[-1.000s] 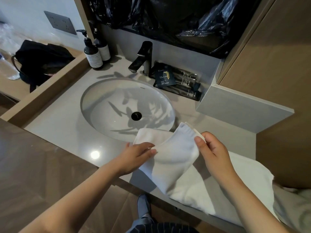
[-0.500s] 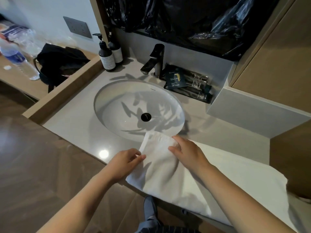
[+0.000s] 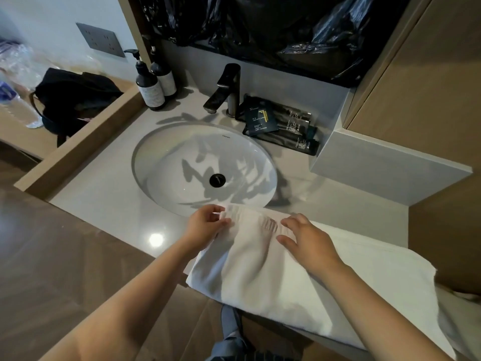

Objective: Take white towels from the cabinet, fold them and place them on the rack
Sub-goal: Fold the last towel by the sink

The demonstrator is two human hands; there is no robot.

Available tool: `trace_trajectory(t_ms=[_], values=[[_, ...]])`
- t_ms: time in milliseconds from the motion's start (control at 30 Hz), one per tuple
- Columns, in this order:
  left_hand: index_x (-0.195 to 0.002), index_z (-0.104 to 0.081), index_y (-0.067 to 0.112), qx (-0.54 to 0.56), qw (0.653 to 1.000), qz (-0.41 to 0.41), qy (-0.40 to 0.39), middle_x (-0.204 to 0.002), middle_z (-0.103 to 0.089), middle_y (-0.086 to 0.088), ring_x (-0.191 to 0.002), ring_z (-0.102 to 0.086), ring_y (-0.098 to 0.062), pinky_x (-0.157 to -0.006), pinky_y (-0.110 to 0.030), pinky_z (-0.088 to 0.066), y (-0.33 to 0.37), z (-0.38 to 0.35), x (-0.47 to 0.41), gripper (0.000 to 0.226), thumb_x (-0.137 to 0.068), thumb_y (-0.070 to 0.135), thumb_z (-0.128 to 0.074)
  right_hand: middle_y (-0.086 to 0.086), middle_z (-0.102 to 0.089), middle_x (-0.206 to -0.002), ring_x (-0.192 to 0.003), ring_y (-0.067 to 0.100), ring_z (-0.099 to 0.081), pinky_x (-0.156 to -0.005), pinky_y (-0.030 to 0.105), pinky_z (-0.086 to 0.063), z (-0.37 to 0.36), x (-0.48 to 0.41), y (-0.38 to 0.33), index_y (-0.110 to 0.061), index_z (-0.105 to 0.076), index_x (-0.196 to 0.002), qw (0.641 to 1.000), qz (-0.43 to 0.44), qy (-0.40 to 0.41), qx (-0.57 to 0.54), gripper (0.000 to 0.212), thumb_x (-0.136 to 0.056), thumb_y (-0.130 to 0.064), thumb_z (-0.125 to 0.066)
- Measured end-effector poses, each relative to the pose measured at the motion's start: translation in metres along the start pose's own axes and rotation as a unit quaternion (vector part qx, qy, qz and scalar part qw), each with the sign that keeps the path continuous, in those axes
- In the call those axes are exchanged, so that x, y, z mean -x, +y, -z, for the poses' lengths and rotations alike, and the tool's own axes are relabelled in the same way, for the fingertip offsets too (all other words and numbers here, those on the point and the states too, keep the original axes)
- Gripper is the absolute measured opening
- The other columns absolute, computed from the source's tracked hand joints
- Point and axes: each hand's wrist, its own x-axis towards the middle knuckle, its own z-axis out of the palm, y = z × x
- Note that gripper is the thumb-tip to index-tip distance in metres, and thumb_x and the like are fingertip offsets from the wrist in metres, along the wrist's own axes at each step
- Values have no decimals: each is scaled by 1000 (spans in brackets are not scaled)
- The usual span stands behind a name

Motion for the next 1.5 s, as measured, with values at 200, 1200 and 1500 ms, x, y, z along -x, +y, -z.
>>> trace_trajectory(t_ms=[200, 1200, 1500], values=[[-115, -55, 31, -8, 994, -42, -104, -80, -56, -2, -67, -52, -12, -63, -24, -46, -7, 4, -6, 23, -94, 25, -63, -10, -53, -124, -101, 16, -62, -77, 30, -48, 7, 7, 13, -25, -58, -115, 999, -31, 35, 2, 28, -92, -42, -59], [-60, -40, 13, -227, 968, -36, 99, -65, -46, -2, -63, -44, -22, -51, -32, -28, -17, -7, -42, 46, -93, 39, -56, 3, -64, -89, -89, 29, -60, -78, 35, -38, 12, 31, 82, -12, -64, -97, 989, -10, 134, 65, 29, -97, -38, -51], [-68, -45, 13, -236, 966, -15, 101, -63, -49, 0, -62, -47, -20, -53, -31, -30, -11, -16, -51, 38, -92, 39, -57, 5, -71, -89, -85, 30, -65, -71, 35, -46, 5, 13, 80, -13, -65, -95, 984, -83, 120, 100, 34, -99, -41, -46]])
